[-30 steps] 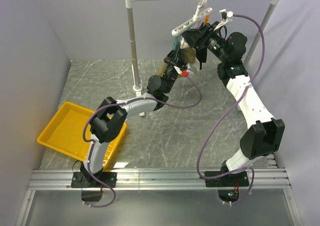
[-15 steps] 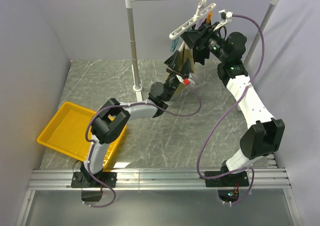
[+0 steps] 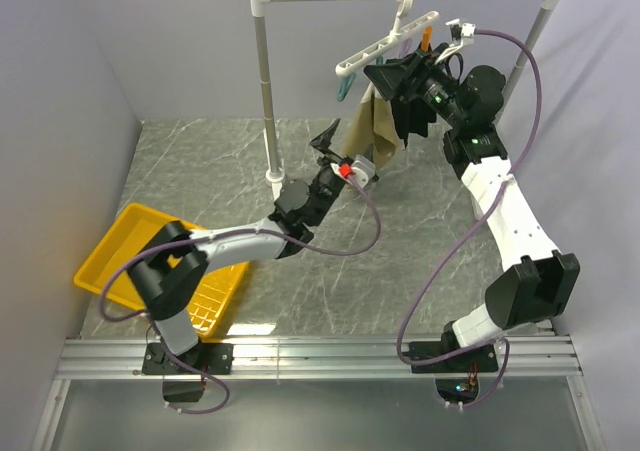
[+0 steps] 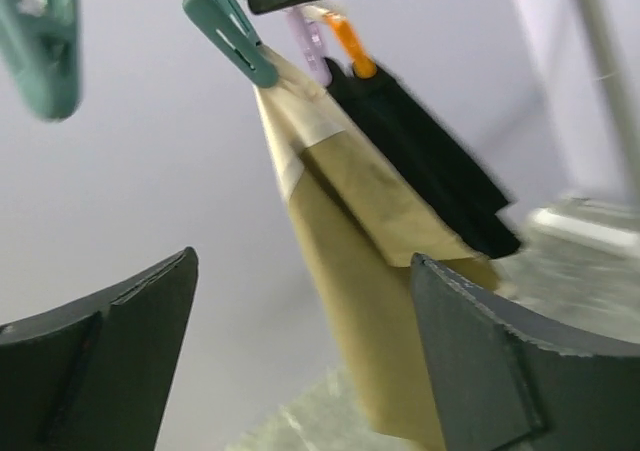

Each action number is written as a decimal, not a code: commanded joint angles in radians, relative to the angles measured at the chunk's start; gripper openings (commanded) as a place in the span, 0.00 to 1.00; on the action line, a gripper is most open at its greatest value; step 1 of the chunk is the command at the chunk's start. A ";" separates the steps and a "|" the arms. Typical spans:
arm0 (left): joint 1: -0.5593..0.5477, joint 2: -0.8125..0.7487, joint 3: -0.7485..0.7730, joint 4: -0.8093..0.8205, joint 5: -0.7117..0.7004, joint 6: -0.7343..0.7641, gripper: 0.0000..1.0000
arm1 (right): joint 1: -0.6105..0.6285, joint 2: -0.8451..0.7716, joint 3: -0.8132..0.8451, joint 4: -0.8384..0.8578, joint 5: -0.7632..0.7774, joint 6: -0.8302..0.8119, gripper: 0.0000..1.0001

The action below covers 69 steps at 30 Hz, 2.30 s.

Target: Clip the underwear to the hanger

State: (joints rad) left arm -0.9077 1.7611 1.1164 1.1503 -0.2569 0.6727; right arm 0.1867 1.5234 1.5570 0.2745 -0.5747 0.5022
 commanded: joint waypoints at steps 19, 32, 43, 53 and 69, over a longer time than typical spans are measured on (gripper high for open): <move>0.000 -0.498 -0.277 -0.679 0.175 -0.502 0.99 | -0.020 -0.161 -0.112 -0.153 -0.060 -0.172 0.87; 0.082 -0.560 -0.286 -0.856 0.453 -0.625 0.99 | -0.069 -0.238 -0.193 -0.267 -0.053 -0.243 0.88; 0.176 -0.658 -0.273 -0.868 0.593 -0.763 0.95 | -0.173 -0.342 -0.296 -0.356 -0.129 -0.298 0.88; 0.239 -0.707 -0.130 -0.983 0.692 -0.897 0.80 | -0.233 -0.431 -0.399 -0.437 -0.224 -0.389 0.83; 0.297 -0.552 0.143 -1.008 0.725 -1.058 0.61 | -0.233 -0.496 -0.425 -0.353 -0.212 -0.341 0.53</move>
State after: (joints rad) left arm -0.6144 1.1965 1.1992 0.1425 0.4488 -0.3408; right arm -0.0422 1.0527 1.1248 -0.1562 -0.7731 0.1368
